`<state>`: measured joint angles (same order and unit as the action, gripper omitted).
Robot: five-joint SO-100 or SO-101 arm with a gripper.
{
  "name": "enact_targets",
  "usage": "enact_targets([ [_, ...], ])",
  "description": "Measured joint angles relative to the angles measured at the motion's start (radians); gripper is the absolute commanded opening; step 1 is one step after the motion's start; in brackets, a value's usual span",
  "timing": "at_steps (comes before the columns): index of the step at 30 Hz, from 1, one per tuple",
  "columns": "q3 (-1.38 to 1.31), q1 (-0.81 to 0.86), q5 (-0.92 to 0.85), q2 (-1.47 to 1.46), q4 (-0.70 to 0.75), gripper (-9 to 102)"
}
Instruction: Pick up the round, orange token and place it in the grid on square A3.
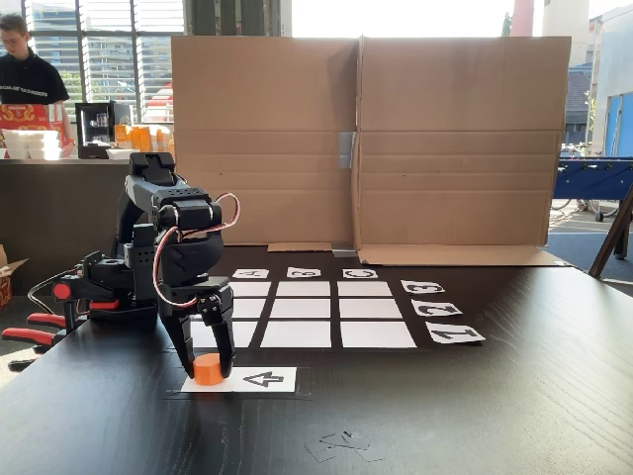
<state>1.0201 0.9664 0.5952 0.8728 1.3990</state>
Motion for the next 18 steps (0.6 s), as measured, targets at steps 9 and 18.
enact_targets([
  [9, 0.0, 0.029, -0.161, 0.003, -0.055, -1],
  [18, 0.144, 0.031, -0.25, 0.207, -0.066, -1],
])
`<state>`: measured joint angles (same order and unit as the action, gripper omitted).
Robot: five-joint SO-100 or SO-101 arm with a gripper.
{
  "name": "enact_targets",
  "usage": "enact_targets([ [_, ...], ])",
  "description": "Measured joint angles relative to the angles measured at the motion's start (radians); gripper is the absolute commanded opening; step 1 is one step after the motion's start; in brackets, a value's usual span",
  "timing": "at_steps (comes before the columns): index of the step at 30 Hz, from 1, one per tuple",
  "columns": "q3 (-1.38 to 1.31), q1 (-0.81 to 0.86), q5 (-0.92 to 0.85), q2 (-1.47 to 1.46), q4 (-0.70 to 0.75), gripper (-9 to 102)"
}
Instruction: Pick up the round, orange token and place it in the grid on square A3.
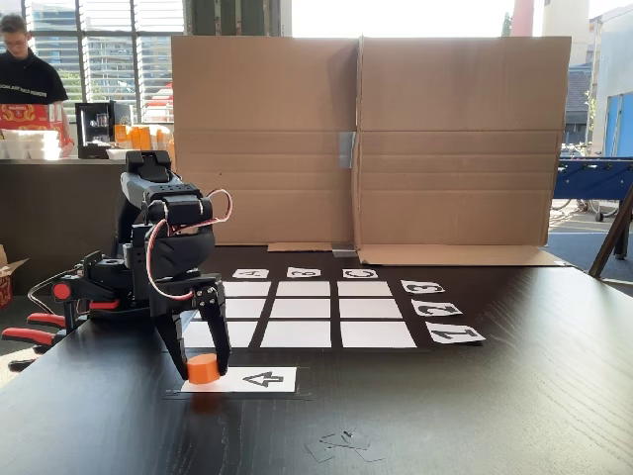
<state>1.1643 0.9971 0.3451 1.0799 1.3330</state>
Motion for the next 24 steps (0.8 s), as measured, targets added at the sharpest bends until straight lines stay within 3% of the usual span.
enact_targets([
  [15, 0.578, -0.181, -0.301, 0.614, -0.008, -1],
  [24, 0.844, -0.402, -0.333, 0.979, 0.026, -1],
])
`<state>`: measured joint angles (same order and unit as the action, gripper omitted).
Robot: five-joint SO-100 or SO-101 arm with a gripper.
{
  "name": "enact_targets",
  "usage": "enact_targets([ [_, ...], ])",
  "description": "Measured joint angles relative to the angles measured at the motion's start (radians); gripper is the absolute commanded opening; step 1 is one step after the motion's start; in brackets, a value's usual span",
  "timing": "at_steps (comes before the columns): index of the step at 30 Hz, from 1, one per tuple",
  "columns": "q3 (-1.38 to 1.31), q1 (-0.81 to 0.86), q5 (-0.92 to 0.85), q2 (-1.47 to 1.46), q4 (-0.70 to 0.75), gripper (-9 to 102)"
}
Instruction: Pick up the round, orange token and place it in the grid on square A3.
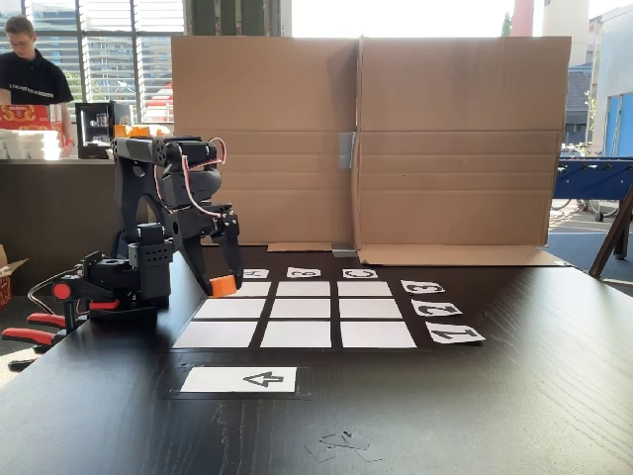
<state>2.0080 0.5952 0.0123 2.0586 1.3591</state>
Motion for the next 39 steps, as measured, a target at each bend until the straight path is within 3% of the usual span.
enact_targets([
  [7, 0.202, -0.253, 0.0, 0.328, 0.11, -1],
  [22, 0.31, -0.844, 0.14, 0.489, 0.201, -1],
  [29, 0.327, -0.989, 0.149, 0.483, 0.201, -1],
  [39, 0.376, -1.131, 0.152, 0.324, 0.051, -1],
])
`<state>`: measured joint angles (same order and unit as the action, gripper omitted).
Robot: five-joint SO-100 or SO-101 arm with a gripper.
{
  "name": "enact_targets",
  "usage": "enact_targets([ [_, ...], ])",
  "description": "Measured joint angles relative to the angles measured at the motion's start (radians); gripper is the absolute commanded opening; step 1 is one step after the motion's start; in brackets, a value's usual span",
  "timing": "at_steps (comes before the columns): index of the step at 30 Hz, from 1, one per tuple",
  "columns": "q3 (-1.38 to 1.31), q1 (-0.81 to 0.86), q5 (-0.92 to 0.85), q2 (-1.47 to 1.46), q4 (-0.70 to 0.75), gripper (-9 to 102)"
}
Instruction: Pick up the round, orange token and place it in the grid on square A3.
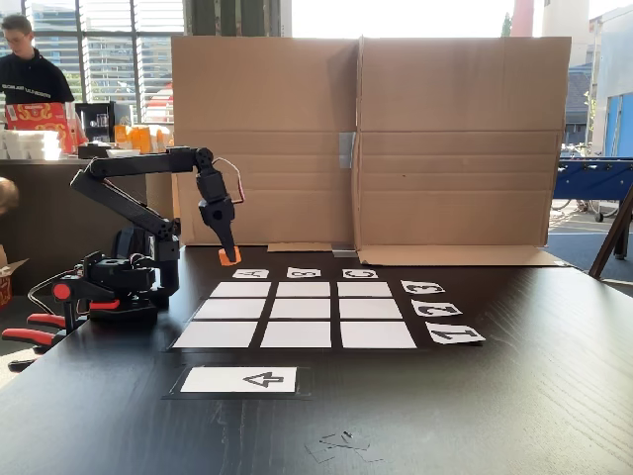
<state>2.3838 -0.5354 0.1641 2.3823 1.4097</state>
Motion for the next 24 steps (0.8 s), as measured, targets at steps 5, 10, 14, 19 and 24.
enact_targets([
  [5, 0.044, -0.048, 0.002, -0.094, -0.086, -1],
  [10, 0.077, -0.084, 0.006, -0.155, -0.155, 0],
  [14, 0.091, -0.101, 0.006, -0.186, -0.187, 0],
  [19, 0.091, -0.141, 0.052, -0.212, -0.241, 0],
  [24, 0.118, -0.175, 0.103, -0.212, -0.281, 0],
])
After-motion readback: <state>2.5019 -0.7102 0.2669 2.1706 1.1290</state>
